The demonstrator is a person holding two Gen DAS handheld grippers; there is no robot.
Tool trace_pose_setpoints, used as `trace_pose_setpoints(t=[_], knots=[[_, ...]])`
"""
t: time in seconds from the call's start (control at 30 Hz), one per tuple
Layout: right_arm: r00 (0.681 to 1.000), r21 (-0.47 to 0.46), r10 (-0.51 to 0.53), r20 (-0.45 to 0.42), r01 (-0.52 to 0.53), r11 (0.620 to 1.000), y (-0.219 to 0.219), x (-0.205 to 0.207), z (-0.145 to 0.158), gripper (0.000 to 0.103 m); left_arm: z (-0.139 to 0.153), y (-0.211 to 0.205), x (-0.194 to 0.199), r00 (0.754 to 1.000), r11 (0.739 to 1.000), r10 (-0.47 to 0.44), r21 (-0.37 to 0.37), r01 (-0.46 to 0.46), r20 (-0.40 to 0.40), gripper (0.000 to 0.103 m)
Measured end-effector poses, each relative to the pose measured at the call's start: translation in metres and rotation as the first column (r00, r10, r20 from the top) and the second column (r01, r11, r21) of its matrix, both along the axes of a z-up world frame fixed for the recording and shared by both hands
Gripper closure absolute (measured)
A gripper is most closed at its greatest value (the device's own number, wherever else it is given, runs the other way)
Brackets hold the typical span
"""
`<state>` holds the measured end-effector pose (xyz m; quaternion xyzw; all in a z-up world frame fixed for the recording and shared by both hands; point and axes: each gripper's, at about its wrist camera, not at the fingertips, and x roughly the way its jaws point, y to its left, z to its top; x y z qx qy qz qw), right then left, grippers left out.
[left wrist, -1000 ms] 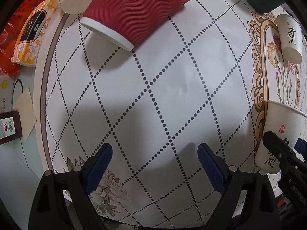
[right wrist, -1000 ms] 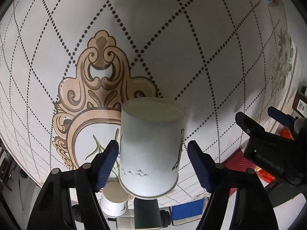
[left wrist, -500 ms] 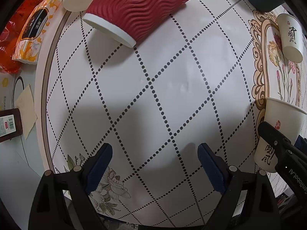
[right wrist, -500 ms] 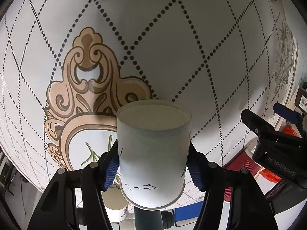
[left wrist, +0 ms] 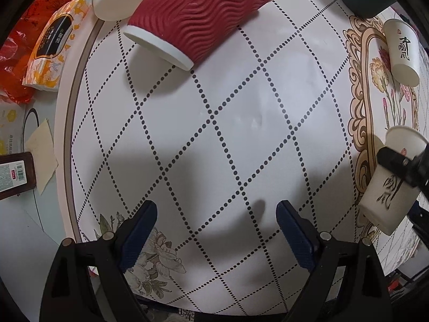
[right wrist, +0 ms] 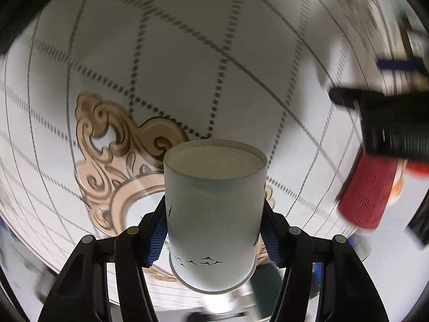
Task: Flip cup upside down
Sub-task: 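Rotate the held cup with the right tool to turn its rim downward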
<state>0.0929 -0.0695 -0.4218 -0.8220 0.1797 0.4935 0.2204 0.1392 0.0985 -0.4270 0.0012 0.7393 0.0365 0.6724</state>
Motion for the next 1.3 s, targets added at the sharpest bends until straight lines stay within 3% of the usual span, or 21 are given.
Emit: trace_pose_setpoints(t=[0.1, 0.23, 0.37, 0.47, 0.57, 0.63, 0.73, 0.8, 0.9, 1.0, 1.07, 1.2, 1.3], knots=[[0.987, 0.005, -0.156, -0.026, 0.156, 0.988, 0.009, 0.009, 0.004, 0.04, 0.003, -0.002, -0.001, 1.0, 1.0, 0.003, 0.008, -0.003, 0.0, 0.012], [0.937, 0.007, -0.346, -0.058, 0.347, 0.938, 0.015, 0.023, 0.008, 0.04, 0.009, -0.01, -0.002, 1.0, 1.0, -0.003, 0.019, 0.003, 0.006, 0.012], [0.837, -0.005, -0.538, -0.099, 0.54, 0.842, 0.021, 0.039, 0.014, 0.04, 0.014, -0.019, 0.0, 1.0, 1.0, -0.012, 0.026, 0.012, 0.009, 0.012], [0.743, -0.015, -0.66, -0.115, 0.663, 0.749, 0.013, 0.048, 0.011, 0.04, 0.018, -0.025, -0.002, 1.0, 1.0, -0.016, 0.027, 0.016, 0.012, 0.012], [0.59, -0.048, -0.795, -0.14, 0.798, 0.6, 0.005, 0.065, 0.012, 0.04, 0.02, -0.028, -0.004, 1.0, 1.0, -0.017, 0.022, 0.017, 0.012, 0.012], [0.463, -0.079, -0.872, -0.156, 0.874, 0.479, -0.002, 0.079, 0.01, 0.04, 0.023, -0.034, -0.001, 1.0, 1.0, -0.017, 0.022, 0.017, 0.011, 0.012], [0.244, -0.132, -0.957, -0.154, 0.955, 0.265, -0.013, 0.101, 0.007, 0.04, 0.023, -0.037, -0.001, 1.0, 1.0, -0.018, 0.019, 0.018, 0.01, 0.012], [0.086, -0.172, -0.986, -0.144, 0.979, 0.111, -0.024, 0.117, 0.003, 0.039, 0.024, -0.041, -0.002, 1.0, 1.0, -0.019, 0.018, 0.019, 0.01, 0.012], [-0.108, -0.217, -0.987, -0.115, 0.973, -0.081, -0.04, 0.137, -0.005, 0.039, 0.023, -0.045, -0.005, 1.0, 1.0, -0.02, 0.017, 0.02, 0.014, 0.012], [-0.269, -0.248, -0.958, -0.101, 0.939, -0.238, -0.057, 0.15, -0.01, 0.039, 0.024, -0.048, -0.007, 1.0, 1.0, -0.019, 0.016, 0.019, 0.016, 0.012], [-0.352, -0.257, -0.93, -0.105, 0.913, -0.316, -0.069, 0.161, -0.013, 0.039, 0.026, -0.05, -0.009, 1.0, 1.0, -0.018, 0.015, 0.018, 0.016, 0.012], [-0.471, -0.285, -0.875, -0.108, 0.858, -0.427, -0.088, 0.181, -0.02, 0.039, 0.03, -0.057, -0.012, 1.0, 1.0, -0.025, 0.015, 0.025, 0.016, 0.012], [-0.518, -0.301, -0.85, -0.1, 0.83, -0.47, -0.095, 0.196, -0.029, 0.039, 0.029, -0.058, -0.013, 0.999, 0.999, -0.032, 0.014, 0.031, 0.014, 0.012]])
